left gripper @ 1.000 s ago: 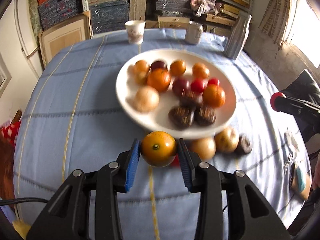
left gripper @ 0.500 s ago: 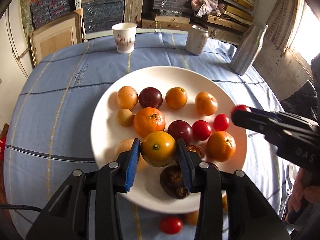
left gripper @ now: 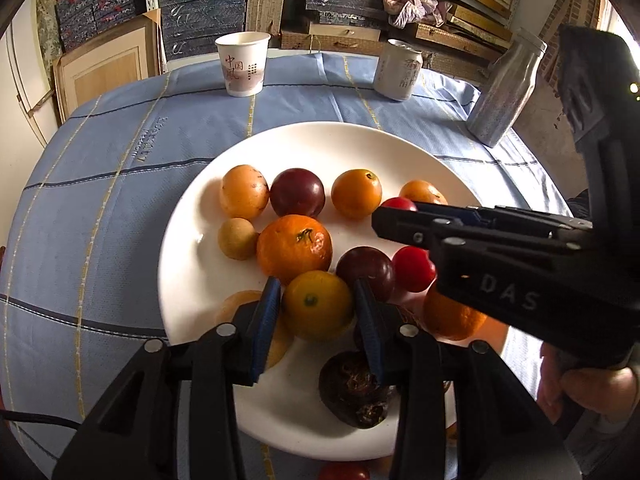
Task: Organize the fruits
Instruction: 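Carry both tomatoes onto the white plate and open both grippers, then withdraw both open grippers from the plate toward the fruit cluster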
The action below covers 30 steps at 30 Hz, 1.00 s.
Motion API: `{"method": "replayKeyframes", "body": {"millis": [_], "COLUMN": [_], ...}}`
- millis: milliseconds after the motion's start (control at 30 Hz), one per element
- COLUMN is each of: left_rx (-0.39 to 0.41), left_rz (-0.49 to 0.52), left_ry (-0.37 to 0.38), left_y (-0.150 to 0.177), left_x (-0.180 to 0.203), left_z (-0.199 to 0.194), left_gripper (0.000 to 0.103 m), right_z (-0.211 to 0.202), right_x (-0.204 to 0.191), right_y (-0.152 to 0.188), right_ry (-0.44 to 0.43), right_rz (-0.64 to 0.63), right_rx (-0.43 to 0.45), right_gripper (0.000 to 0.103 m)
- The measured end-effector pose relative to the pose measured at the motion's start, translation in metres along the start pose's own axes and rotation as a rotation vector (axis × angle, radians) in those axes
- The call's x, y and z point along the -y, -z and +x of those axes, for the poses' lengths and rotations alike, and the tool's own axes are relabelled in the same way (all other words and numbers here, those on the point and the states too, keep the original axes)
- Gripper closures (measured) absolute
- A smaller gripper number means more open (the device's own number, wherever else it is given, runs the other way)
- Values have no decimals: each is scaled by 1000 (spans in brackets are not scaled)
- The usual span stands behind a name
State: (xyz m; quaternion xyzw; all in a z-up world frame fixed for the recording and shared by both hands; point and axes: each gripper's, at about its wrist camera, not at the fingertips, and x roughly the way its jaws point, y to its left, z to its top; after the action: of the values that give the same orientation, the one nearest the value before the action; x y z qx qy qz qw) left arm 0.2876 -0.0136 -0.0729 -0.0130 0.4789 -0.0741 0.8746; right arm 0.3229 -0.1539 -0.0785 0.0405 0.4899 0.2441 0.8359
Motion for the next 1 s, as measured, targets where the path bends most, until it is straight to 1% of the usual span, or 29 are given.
{"method": "replayKeyframes", "body": {"millis": [33, 67, 100, 133, 200, 233, 300, 367, 433, 467, 500, 533, 600, 733, 900, 1000], "left_rx": [0, -1, -3, -3, 2, 6, 14, 18, 23, 25, 28, 33, 39, 43, 37, 34], "left_rz": [-3, -5, -6, -4, -3, -5, -16, -27, -37, -41, -45, -52, -64, -82, -102, -104], "left_ry": [1, 5, 6, 5, -2, -9, -19, -26, -40, -45, -51, -62, -86, -104, -125, -140], "left_y": [-1, -1, -1, -1, -1, 0, 1, 4, 7, 8, 10, 13, 20, 35, 58, 73], "left_x": [0, 0, 0, 1, 1, 1, -2, -6, -10, -11, -13, -14, -17, -21, -24, -25], "left_z": [0, 0, 0, 0, -3, -6, -12, -19, -28, -31, -35, -40, -50, -66, -83, -92], "left_gripper": [61, 60, 58, 56, 52, 47, 43, 43, 43, 43, 42, 38, 32, 29, 22, 21], "right_z": [1, 2, 1, 0, -5, -10, -21, -39, -57, -65, -73, -84, -101, -129, -152, -156], "right_x": [1, 3, 5, 6, 7, 7, 6, 5, 4, 3, 2, 0, -3, -9, -12, -14], "right_y": [-1, -1, -1, -2, -4, -5, -8, -12, -14, -14, -14, -13, -8, 7, 36, 52], "right_ry": [0, 2, -1, -13, -4, -1, -4, -6, -3, 2, 10, 19, 31, 49, 60, 66], "right_rz": [5, 13, 28, 40, 39, 35, 38, 40, 40, 40, 38, 34, 23, 10, 46, 61], "right_rx": [-6, -9, -9, -6, 11, 23, 46, 82, 116, 130, 148, 171, 199, 231, 243, 226], "right_gripper": [77, 74, 67, 65, 63, 63, 63, 63, 58, 53, 49, 47, 42, 37, 33, 32]}}
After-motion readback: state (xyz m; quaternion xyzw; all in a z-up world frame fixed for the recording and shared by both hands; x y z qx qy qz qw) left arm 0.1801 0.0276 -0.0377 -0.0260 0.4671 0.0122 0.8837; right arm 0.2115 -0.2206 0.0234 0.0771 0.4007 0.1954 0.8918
